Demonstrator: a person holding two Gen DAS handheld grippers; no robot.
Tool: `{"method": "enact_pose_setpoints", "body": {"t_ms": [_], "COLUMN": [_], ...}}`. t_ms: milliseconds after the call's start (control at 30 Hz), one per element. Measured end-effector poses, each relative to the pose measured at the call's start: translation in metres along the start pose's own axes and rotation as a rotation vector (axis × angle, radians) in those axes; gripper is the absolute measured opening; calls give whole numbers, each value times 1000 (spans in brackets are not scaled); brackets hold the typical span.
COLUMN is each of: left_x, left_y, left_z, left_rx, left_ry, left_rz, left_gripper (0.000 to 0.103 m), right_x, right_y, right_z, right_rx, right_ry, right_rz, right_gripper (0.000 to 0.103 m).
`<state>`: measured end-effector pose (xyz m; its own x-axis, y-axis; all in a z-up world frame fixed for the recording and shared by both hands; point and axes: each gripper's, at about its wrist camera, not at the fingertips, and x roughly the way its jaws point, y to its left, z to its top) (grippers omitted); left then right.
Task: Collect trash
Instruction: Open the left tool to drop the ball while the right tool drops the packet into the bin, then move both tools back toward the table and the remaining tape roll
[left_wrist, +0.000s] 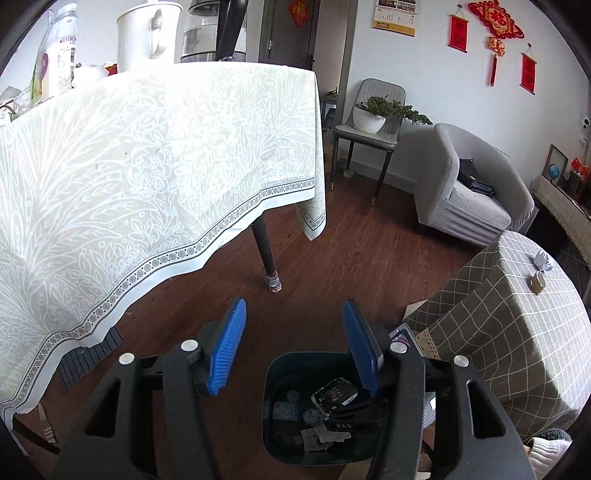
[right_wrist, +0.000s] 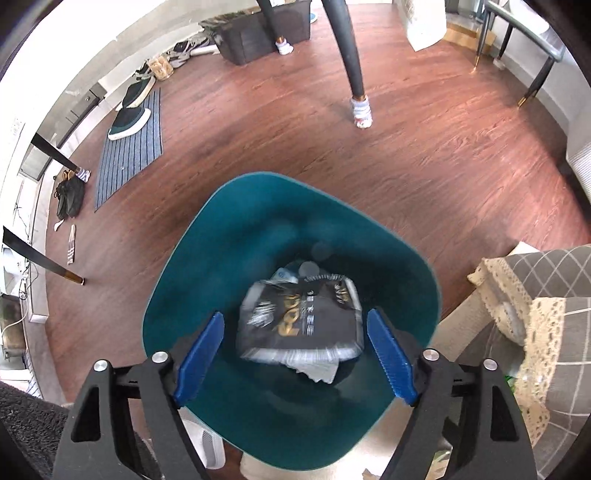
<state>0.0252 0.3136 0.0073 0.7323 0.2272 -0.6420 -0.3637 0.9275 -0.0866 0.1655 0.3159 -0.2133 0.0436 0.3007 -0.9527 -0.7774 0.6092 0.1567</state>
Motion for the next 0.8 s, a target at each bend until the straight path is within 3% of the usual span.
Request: {"method": "enact_pose_setpoints", "body": {"t_ms": [500,800], "left_x": [-22,-23], "left_y": [-43,-66], "left_z": [27,37], "left_rx": [24,14], "left_ry": [-91,-112], "left_rz": [-43,-63], "left_gripper": [57,59], "right_x": [-71,-150], "right_y": [-16,-30], "right_z": [-11,-20], "right_rx": [-25,-27], "right_ry": [-128,-301], "right_rz": [40,62], "right_gripper": [82,82]}}
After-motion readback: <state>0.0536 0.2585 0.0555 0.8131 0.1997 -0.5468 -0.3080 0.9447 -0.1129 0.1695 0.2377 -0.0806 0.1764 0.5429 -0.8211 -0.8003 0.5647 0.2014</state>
